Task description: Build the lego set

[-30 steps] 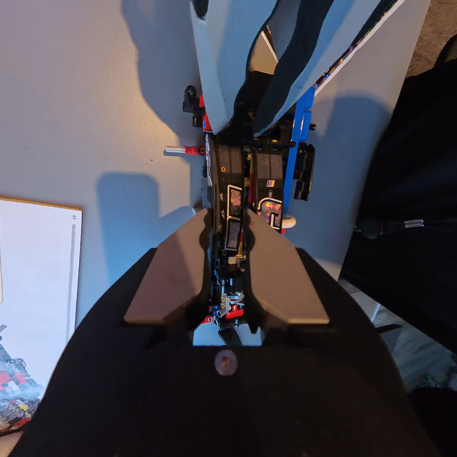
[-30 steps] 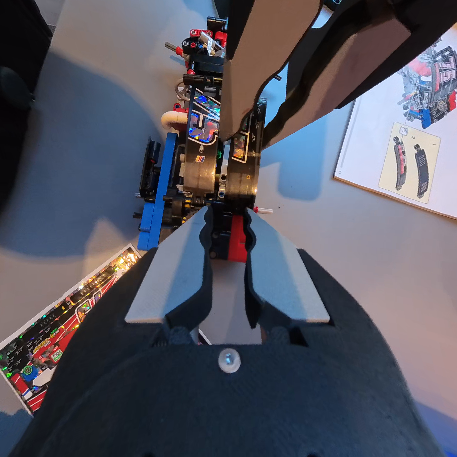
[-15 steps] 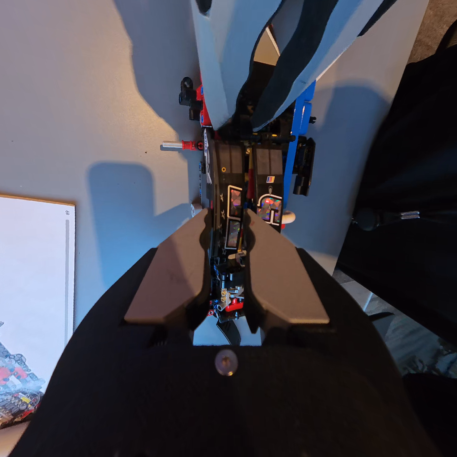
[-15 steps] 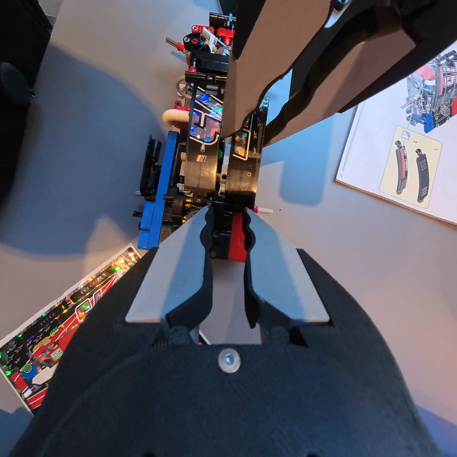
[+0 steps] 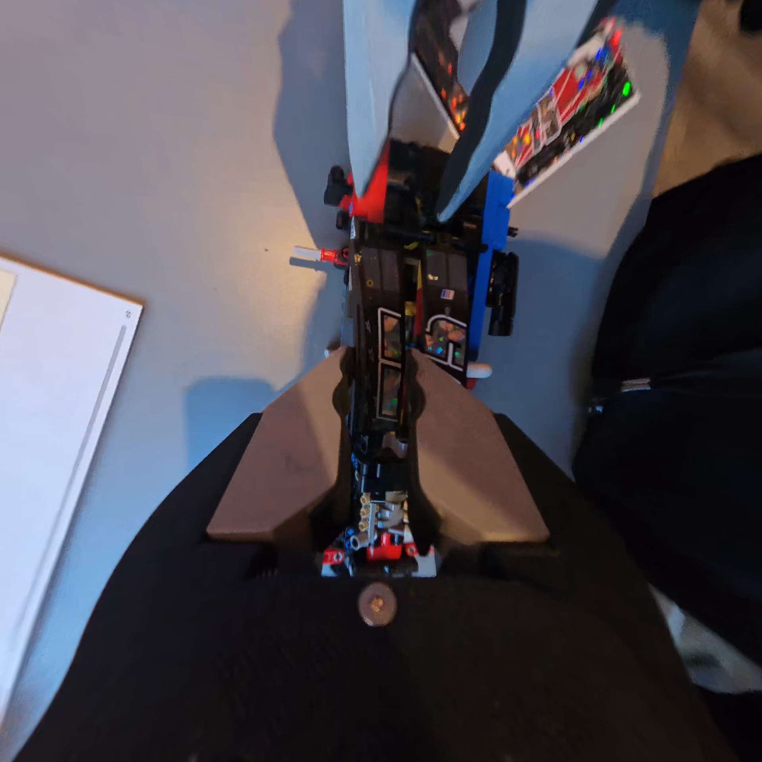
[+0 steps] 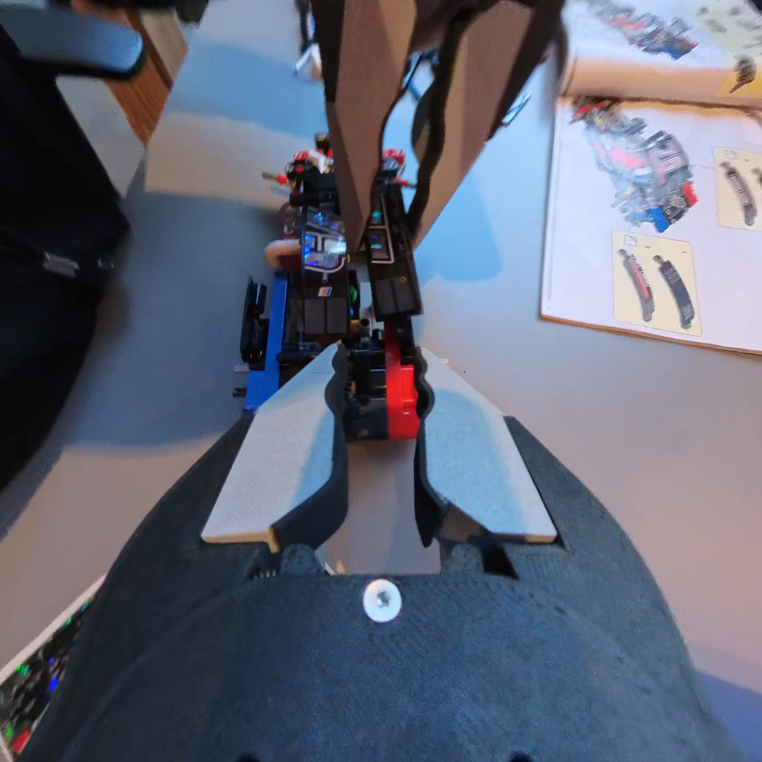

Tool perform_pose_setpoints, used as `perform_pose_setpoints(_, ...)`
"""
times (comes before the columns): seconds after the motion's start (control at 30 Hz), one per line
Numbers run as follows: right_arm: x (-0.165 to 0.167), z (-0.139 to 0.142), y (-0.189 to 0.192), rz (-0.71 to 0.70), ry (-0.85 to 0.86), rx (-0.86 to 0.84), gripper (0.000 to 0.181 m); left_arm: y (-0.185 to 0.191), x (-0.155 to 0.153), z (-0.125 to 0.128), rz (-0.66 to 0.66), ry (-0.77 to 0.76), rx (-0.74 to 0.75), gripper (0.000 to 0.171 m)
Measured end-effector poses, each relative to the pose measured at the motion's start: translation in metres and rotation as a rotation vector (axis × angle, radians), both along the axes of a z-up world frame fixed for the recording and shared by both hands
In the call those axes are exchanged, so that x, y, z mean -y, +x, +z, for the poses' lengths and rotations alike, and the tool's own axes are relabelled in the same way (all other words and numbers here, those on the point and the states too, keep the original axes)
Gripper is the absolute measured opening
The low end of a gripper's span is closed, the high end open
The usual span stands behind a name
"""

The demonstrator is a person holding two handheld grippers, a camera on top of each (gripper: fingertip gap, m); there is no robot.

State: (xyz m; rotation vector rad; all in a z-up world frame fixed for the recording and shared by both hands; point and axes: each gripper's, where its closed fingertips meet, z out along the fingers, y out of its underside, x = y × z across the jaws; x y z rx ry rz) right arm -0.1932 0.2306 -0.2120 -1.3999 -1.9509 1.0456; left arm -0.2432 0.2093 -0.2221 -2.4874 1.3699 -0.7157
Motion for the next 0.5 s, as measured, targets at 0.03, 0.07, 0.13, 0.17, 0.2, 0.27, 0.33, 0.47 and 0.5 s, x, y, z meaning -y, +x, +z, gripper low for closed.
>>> perform_pose_setpoints(0.03, 0.0, 0.005, 0.0, -0.02, -0.023, -0.046, 0.029, -0.002, 0.001, 0.002, 0.021, 0.031, 0.031, 0.021)
perform_pose_setpoints(0.07, 0.001, 0.009, 0.001, -0.027, -0.049, -0.081, 0.03, -0.004, 0.002, 0.004, 0.041, 0.056, 0.069, 0.021)
perform_pose_setpoints(0.13, 0.001, 0.012, 0.003, -0.043, -0.067, -0.107, 0.03, -0.006, 0.004, 0.008, 0.078, 0.088, 0.15, 0.021)
perform_pose_setpoints(0.17, 0.0, 0.015, 0.003, -0.049, -0.062, -0.126, 0.03, -0.007, 0.005, 0.009, 0.089, 0.089, 0.174, 0.021)
perform_pose_setpoints(0.2, -0.001, 0.017, 0.002, -0.053, -0.059, -0.15, 0.029, -0.008, 0.006, 0.009, 0.091, 0.099, 0.198, 0.021)
perform_pose_setpoints(0.27, -0.004, 0.022, -0.001, -0.058, -0.066, -0.187, 0.029, -0.01, 0.007, 0.008, 0.089, 0.107, 0.237, 0.021)
perform_pose_setpoints(0.33, -0.006, 0.024, -0.003, -0.058, -0.071, -0.202, 0.03, -0.01, 0.006, 0.007, 0.088, 0.101, 0.282, 0.021)
perform_pose_setpoints(0.47, -0.011, 0.027, -0.008, -0.074, -0.042, -0.225, 0.032, -0.01, 0.005, 0.004, 0.06, 0.108, 0.342, 0.021)
perform_pose_setpoints(0.5, -0.014, 0.028, -0.009, -0.082, -0.031, -0.231, 0.032, -0.01, 0.004, 0.004, 0.049, 0.113, 0.352, 0.021)
